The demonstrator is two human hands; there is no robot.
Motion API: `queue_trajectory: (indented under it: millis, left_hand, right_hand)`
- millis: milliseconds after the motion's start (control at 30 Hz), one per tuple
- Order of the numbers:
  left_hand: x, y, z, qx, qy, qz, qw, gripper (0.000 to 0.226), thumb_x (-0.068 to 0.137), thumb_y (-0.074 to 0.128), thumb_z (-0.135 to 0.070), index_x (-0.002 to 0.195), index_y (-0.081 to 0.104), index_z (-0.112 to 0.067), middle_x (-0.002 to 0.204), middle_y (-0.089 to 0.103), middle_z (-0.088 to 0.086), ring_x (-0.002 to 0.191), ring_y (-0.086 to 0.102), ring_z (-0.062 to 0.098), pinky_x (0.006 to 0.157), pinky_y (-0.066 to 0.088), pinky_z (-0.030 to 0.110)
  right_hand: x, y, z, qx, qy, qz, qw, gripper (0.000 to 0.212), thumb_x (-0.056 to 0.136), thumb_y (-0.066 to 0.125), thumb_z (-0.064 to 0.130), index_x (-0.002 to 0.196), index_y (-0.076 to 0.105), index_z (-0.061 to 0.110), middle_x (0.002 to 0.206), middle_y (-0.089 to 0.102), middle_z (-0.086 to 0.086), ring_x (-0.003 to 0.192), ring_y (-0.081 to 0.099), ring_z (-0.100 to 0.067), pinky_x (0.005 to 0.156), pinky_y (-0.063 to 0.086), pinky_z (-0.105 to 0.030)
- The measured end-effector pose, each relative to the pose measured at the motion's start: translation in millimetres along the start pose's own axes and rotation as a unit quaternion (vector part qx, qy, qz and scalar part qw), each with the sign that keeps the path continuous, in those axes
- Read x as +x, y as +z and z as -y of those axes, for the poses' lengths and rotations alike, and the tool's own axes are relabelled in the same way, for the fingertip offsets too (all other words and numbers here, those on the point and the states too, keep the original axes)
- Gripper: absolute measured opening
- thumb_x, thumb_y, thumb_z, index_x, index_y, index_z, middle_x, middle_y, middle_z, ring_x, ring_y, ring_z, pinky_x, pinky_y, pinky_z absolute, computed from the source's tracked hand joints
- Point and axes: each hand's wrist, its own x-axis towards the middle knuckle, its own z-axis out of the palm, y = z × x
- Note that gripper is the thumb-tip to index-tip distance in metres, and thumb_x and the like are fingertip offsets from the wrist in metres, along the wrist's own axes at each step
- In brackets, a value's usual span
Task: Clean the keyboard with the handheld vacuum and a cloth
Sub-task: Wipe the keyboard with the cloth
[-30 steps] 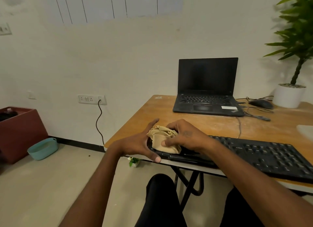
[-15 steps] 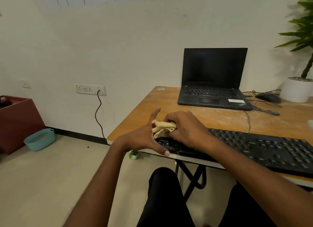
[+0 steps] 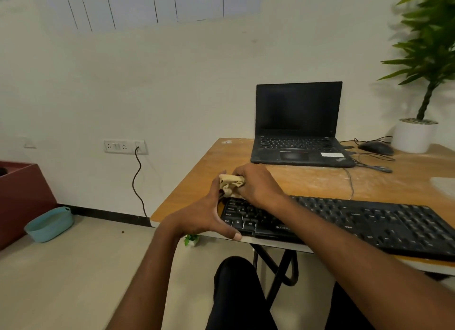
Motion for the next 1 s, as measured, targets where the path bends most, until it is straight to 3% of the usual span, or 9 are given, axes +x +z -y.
queue_trajectory:
  millis: [100,233,367,467,633,733,800,867,1000]
  left_hand:
    - [-1.1,0.8,0.1,-0.008,-0.011,0.006,1.0,0.154,0.071,0.099,-0.026,0.157,-0.026,-0.051,0.155,0.026,-0.017,0.149,0.021,0.004,0.121,0.023,0.027]
    - [2.6,-2.9,6.7,-0.024,-0.002,0.021,0.999,0.154,0.071,0.098,-0.019,0.157,-0.025,-0.053,0.148,0.053,-0.017,0.139,0.052,0.003,0.117,0.038,0.027]
    - [4.8,-3.0,5.5,-0.007,0.006,0.025,1.0,0.152,0.065,0.101,-0.032,0.16,-0.017,-0.051,0.158,0.042,-0.016,0.141,0.049,0.007,0.123,0.036,0.035]
    - [3.6,-3.9,1.1,0.013,-0.012,0.022,1.0,0.148,0.061,0.101,-0.04,0.16,-0.008,-0.054,0.16,0.032,-0.012,0.143,0.044,0.015,0.122,0.038,0.037]
    - [4.1,-4.3,0.8,0.017,-0.021,0.029,0.999,0.138,0.071,0.097,-0.023,0.163,-0.003,-0.045,0.147,0.037,-0.01,0.122,0.054,0.007,0.096,0.051,0.018]
    - [4.4,-4.4,2.6,0.012,-0.019,0.027,0.999,0.139,0.069,0.098,-0.028,0.163,-0.003,-0.045,0.152,0.035,-0.008,0.128,0.054,0.012,0.104,0.05,0.024]
    - [4.4,-4.9,3.0,0.014,-0.018,0.029,0.999,0.142,0.067,0.1,-0.033,0.163,-0.005,-0.045,0.157,0.032,-0.008,0.135,0.05,0.015,0.114,0.044,0.029]
    - [5.9,-4.8,4.1,0.014,-0.018,0.028,0.999,0.142,0.069,0.099,-0.029,0.164,-0.005,-0.043,0.157,0.033,-0.01,0.132,0.05,0.008,0.107,0.043,0.017]
    - [11.6,-5.9,5.9,0.028,-0.009,0.033,0.999,0.141,0.071,0.098,-0.019,0.165,-0.006,-0.04,0.155,0.037,-0.007,0.127,0.052,0.003,0.095,0.046,0.009]
  right_hand:
    - [-18.1,1.5,8.5,0.002,-0.03,0.028,0.999,0.018,0.084,0.079,0.014,0.1,0.079,0.022,0.089,0.076,-0.001,0.08,0.067,-0.019,0.069,0.057,-0.039]
    - [-49.3,-5.3,12.8,0.02,-0.04,0.055,0.998,0.029,0.084,0.076,0.007,0.104,0.078,0.028,0.087,0.075,0.005,0.073,0.067,-0.014,0.058,0.054,-0.034]
    - [-63.0,-18.4,8.8,0.062,-0.035,0.057,0.996,0.02,0.082,0.082,0.016,0.099,0.08,0.026,0.083,0.076,0.006,0.069,0.066,-0.007,0.057,0.05,-0.029]
    - [-47.1,-23.0,-2.2,0.048,0.011,0.016,0.999,0.024,0.081,0.077,0.004,0.099,0.08,0.02,0.084,0.075,0.0,0.074,0.065,-0.012,0.056,0.046,-0.027]
    - [-22.4,-24.1,-16.7,-0.006,0.053,-0.023,0.998,0.032,0.082,0.068,-0.004,0.106,0.079,0.014,0.095,0.074,-0.007,0.091,0.066,-0.024,0.069,0.05,-0.032]
    - [-35.6,-23.3,-10.5,-0.01,0.039,-0.017,0.999,0.037,0.082,0.066,-0.005,0.108,0.078,0.018,0.099,0.074,-0.004,0.091,0.065,-0.021,0.069,0.05,-0.032]
    - [-54.9,-22.6,-7.6,0.006,0.021,-0.002,1.0,0.038,0.082,0.069,-0.004,0.106,0.078,0.023,0.093,0.074,0.002,0.081,0.065,-0.013,0.059,0.047,-0.025]
    - [-76.2,-22.8,-5.4,0.024,0.0,0.021,0.999,0.04,0.079,0.072,-0.003,0.103,0.079,0.028,0.085,0.074,0.008,0.071,0.065,-0.007,0.05,0.047,-0.025]
    - [-96.7,-25.2,-3.2,0.059,-0.019,0.035,0.997,0.041,0.076,0.073,-0.003,0.1,0.08,0.029,0.083,0.076,0.012,0.071,0.068,-0.005,0.061,0.058,-0.035]
